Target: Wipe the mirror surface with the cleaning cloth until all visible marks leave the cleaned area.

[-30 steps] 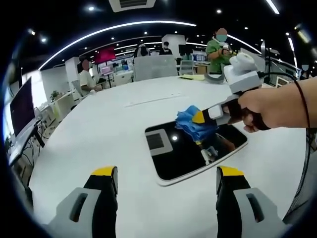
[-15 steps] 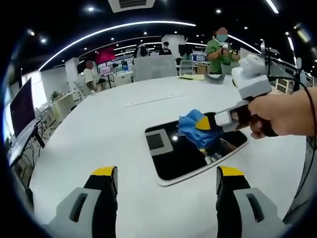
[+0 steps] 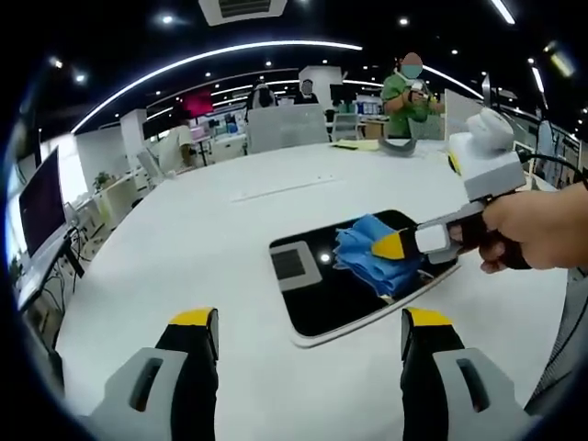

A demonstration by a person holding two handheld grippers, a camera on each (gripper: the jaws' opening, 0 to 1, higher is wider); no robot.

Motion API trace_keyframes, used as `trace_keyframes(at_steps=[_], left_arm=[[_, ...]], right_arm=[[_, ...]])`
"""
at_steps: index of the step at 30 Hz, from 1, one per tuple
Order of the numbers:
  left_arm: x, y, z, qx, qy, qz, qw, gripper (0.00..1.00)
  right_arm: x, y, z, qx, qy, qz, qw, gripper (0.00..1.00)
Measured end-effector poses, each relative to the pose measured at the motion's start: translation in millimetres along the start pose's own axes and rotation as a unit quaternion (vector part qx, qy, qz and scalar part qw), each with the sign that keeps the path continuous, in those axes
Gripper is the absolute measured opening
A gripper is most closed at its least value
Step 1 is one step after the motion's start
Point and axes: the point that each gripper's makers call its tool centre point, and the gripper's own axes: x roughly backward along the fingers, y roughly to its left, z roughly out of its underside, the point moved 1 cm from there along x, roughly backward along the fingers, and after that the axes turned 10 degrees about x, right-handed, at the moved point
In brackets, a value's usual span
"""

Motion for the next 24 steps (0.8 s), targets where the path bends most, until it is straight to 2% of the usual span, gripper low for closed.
trace_keyframes(at_steps=[24], left_arm=[[1, -0.5, -0.9, 0.000, -0.002, 0.002, 1.0000, 0.82]], right_arm=[[11, 7, 10.1, 0.017, -0.005, -0.008, 0.9998, 0.01]])
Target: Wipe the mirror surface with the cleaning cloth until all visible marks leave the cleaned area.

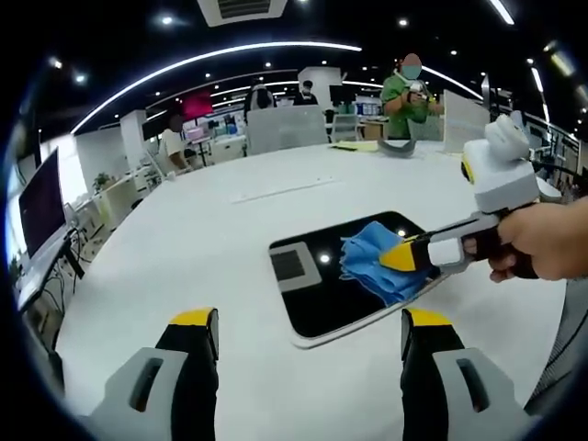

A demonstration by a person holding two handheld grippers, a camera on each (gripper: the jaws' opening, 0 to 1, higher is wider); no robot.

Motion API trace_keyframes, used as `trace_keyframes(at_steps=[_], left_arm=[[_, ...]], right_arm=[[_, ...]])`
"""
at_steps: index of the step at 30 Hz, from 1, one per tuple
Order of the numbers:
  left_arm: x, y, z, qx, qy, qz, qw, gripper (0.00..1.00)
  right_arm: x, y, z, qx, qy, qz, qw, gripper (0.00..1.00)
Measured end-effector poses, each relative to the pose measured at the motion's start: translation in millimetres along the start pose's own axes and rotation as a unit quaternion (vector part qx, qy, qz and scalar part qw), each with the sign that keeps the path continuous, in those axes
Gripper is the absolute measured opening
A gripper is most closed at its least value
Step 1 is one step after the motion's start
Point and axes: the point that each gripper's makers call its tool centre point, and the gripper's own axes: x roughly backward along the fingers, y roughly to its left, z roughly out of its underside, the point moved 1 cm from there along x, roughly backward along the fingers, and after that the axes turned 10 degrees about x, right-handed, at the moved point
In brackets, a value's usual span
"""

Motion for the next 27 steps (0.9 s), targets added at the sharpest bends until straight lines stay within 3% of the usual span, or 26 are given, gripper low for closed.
trace_keyframes(at_steps=[27], left_arm=[[0.0, 0.0, 0.3, 0.001, 0.002, 0.001, 1.0000, 0.81]], right_arm=[[-5.6, -3.9, -4.3, -0.005, 0.000, -0.009, 1.0000, 0.01]])
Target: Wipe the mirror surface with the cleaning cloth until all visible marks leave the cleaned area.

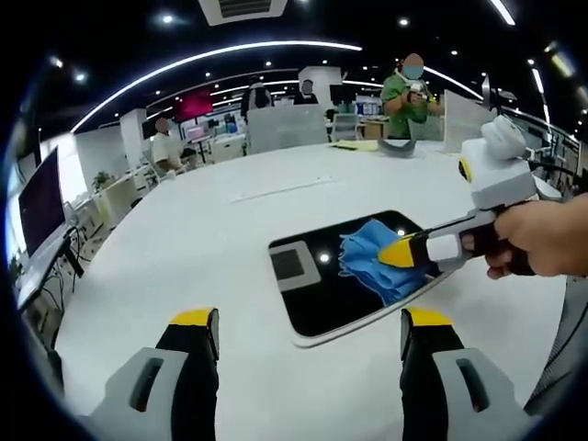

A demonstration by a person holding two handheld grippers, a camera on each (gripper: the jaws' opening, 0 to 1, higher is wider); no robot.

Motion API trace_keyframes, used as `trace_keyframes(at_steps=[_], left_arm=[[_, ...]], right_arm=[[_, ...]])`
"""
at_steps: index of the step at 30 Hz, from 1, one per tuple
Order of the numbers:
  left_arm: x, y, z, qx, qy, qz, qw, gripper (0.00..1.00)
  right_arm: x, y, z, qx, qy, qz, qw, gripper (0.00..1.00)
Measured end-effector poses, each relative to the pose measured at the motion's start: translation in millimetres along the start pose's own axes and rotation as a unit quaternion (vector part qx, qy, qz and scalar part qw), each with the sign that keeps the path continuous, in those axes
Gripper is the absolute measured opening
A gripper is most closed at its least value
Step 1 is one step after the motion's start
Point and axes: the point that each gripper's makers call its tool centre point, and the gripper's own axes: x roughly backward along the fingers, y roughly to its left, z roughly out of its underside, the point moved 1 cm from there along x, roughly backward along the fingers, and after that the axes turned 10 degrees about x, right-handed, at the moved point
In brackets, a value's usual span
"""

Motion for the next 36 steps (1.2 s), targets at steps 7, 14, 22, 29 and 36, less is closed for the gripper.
trace_keyframes(at_steps=[7, 14, 22, 29, 36], left_arm=[[0, -0.8, 0.3, 0.001, 0.001, 0.001, 1.0000, 0.81], [0, -0.3, 1.3, 0.002, 0.002, 0.000, 1.0000, 0.81], [-1, 1.4, 1.8, 0.004, 0.003, -0.003, 1.0000, 0.81], [-1, 4.0, 2.8, 0.007, 0.004, -0.006, 0.9999, 0.81], [-2, 6.1, 3.5, 0.012, 0.005, -0.008, 0.9999, 0.81]], right_arm=[[-5, -3, -4.4, 0.000, 0.003, 0.000, 1.0000, 0.01], [-12, -6, -9.9, 0.005, 0.008, -0.003, 0.9999, 0.01], [-24, -10, -18.1, 0.013, 0.013, -0.009, 0.9998, 0.01], [-34, -11, -23.9, 0.016, 0.014, -0.013, 0.9997, 0.01], [-44, -10, -27.5, 0.019, 0.015, -0.018, 0.9995, 0.01]])
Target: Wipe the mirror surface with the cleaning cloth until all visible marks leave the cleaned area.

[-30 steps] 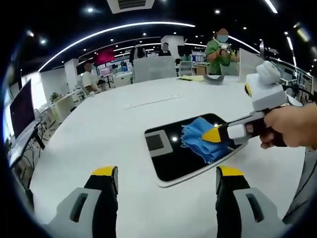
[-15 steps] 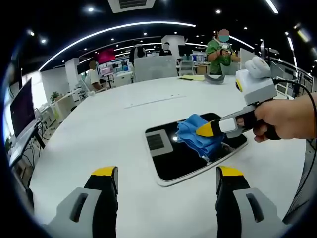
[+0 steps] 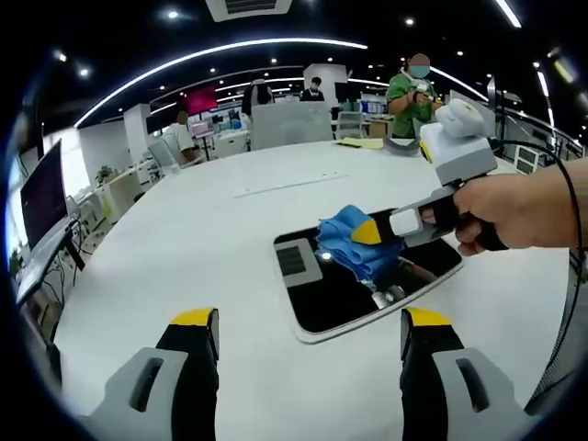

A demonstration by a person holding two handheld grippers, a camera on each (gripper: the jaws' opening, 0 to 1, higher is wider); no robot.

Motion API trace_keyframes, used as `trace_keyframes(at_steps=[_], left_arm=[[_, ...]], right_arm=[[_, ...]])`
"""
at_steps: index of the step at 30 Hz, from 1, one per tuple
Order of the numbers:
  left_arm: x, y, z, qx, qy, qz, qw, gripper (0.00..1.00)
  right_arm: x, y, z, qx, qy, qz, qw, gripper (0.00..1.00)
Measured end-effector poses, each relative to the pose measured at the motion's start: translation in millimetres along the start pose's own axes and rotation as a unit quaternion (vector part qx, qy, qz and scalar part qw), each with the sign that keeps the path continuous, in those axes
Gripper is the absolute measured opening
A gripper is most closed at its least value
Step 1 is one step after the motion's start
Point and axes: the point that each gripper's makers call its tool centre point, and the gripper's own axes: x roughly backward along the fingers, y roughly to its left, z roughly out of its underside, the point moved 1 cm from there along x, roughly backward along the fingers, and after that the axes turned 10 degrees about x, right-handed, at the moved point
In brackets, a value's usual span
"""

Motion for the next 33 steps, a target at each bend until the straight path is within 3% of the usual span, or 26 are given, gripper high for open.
trace_keyframes(at_steps=[33], left_arm=[[-3, 5.5, 5.4, 0.012, 0.006, -0.005, 0.9999, 0.81]], right_arm=[[-51, 22, -29.0, 0.030, 0.004, -0.041, 0.9987, 0.01]])
